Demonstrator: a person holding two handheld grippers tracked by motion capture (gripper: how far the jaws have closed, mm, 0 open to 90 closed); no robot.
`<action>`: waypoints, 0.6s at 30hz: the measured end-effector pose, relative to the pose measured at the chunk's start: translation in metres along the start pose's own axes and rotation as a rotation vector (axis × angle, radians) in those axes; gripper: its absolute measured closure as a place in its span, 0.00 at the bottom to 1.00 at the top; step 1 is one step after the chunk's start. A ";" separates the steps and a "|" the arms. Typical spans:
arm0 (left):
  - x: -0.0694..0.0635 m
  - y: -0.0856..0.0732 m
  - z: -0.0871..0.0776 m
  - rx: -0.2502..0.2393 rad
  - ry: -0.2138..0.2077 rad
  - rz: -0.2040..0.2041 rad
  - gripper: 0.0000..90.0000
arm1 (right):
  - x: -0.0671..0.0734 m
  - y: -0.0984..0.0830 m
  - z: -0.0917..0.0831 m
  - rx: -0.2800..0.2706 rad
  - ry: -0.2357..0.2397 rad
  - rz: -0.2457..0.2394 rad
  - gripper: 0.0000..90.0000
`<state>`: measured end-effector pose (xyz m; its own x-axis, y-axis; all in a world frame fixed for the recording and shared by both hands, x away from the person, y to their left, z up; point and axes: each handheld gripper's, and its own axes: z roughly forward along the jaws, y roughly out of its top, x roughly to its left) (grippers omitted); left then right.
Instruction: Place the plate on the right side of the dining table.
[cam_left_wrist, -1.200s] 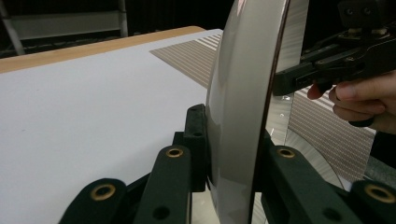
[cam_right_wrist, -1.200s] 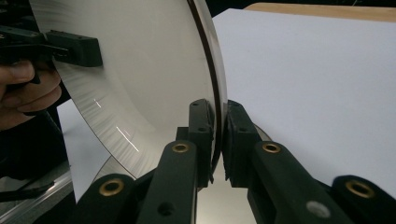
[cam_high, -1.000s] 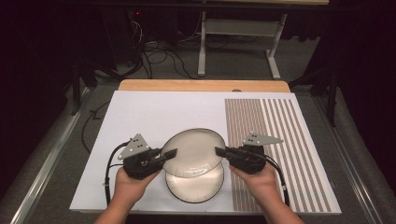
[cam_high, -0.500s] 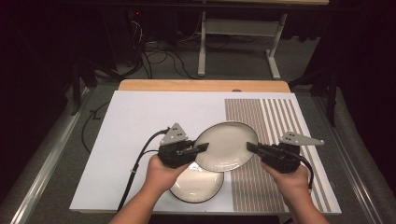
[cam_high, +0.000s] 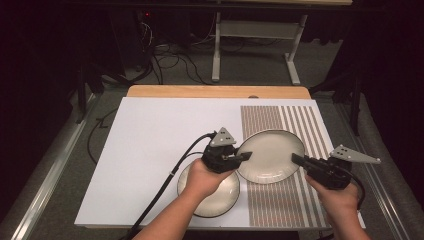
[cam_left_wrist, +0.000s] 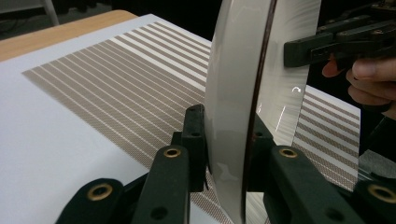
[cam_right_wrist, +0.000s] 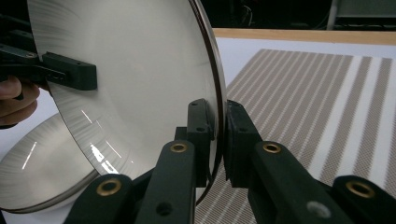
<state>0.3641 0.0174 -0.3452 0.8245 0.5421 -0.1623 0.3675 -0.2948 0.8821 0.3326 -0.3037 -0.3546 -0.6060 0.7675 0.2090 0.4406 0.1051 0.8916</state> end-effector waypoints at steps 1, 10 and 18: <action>0.000 0.001 0.004 0.006 -0.003 0.000 0.84 | -0.003 -0.002 -0.002 0.000 -0.005 0.004 0.94; 0.002 0.004 0.034 0.038 -0.031 -0.013 0.82 | -0.019 -0.012 -0.012 0.003 -0.061 0.023 0.95; 0.003 0.010 0.050 0.054 -0.032 -0.025 0.80 | -0.028 -0.015 -0.016 -0.006 -0.091 0.027 0.95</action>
<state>0.3913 -0.0232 -0.3593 0.8279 0.5246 -0.1984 0.4099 -0.3244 0.8525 0.3323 -0.3373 -0.3675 -0.5311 0.8243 0.1962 0.4522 0.0798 0.8884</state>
